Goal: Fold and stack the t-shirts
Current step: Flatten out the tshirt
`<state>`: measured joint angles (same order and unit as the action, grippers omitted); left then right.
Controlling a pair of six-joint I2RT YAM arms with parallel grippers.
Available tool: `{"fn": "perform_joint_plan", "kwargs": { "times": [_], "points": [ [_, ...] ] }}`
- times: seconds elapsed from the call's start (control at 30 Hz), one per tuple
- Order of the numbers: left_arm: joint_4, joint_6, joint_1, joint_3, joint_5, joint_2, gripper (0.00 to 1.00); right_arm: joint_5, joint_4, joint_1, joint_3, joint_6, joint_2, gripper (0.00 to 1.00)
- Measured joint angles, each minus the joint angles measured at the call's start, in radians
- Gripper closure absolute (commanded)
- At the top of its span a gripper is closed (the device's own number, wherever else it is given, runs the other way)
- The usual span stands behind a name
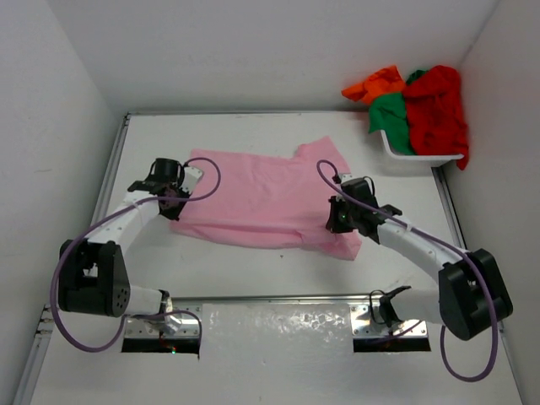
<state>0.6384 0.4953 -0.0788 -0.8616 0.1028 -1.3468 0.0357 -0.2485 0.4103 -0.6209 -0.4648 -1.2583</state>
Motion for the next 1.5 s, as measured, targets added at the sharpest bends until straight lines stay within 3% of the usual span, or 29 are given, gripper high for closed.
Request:
{"fn": "perform_joint_plan", "kwargs": {
  "times": [0.3, 0.37, 0.47, 0.5, 0.53, 0.67, 0.87, 0.93, 0.97, 1.17, 1.37, 1.5],
  "points": [
    [-0.067, -0.037, 0.0, -0.048, -0.01, -0.121, 1.0, -0.009, -0.01, -0.035, -0.044, 0.059, -0.109, 0.99],
    [-0.068, -0.043, 0.0, -0.048, -0.01, -0.137, 1.0, -0.01, -0.017, -0.035, -0.057, 0.071, -0.124, 0.9],
    [-0.069, -0.051, 0.0, -0.048, -0.01, -0.143, 1.0, -0.009, -0.039, -0.039, -0.087, 0.09, -0.148, 0.87],
    [-0.07, -0.051, 0.0, -0.049, -0.01, -0.143, 1.0, -0.006, -0.054, -0.042, -0.103, 0.097, -0.156, 0.97],
    [-0.069, -0.051, 0.0, -0.049, -0.01, -0.143, 1.0, -0.004, -0.066, -0.045, -0.117, 0.107, -0.159, 1.0],
    [-0.069, -0.05, 0.001, -0.049, -0.007, -0.14, 1.0, 0.039, -0.082, -0.041, -0.139, 0.13, -0.119, 1.0],
    [-0.06, -0.051, 0.002, -0.047, -0.007, -0.102, 1.0, 0.08, -0.114, -0.028, -0.036, 0.122, 0.086, 1.0],
    [-0.051, -0.051, 0.002, -0.051, -0.021, -0.092, 1.0, 0.081, -0.135, -0.029, -0.024, 0.113, 0.092, 0.94],
    [-0.046, -0.051, 0.002, -0.054, -0.026, -0.091, 1.0, 0.081, -0.139, -0.029, -0.023, 0.108, 0.092, 0.81],
    [-0.033, -0.05, 0.002, -0.063, -0.039, -0.091, 1.0, 0.127, -0.097, -0.029, 0.019, 0.045, 0.051, 0.58],
    [-0.031, -0.051, 0.002, -0.063, -0.045, -0.091, 1.0, 0.145, -0.084, -0.028, 0.036, 0.019, -0.016, 0.55],
    [-0.031, -0.051, 0.002, -0.063, -0.045, -0.092, 1.0, 0.11, -0.134, -0.028, 0.034, 0.011, 0.071, 0.63]
  ]
}}
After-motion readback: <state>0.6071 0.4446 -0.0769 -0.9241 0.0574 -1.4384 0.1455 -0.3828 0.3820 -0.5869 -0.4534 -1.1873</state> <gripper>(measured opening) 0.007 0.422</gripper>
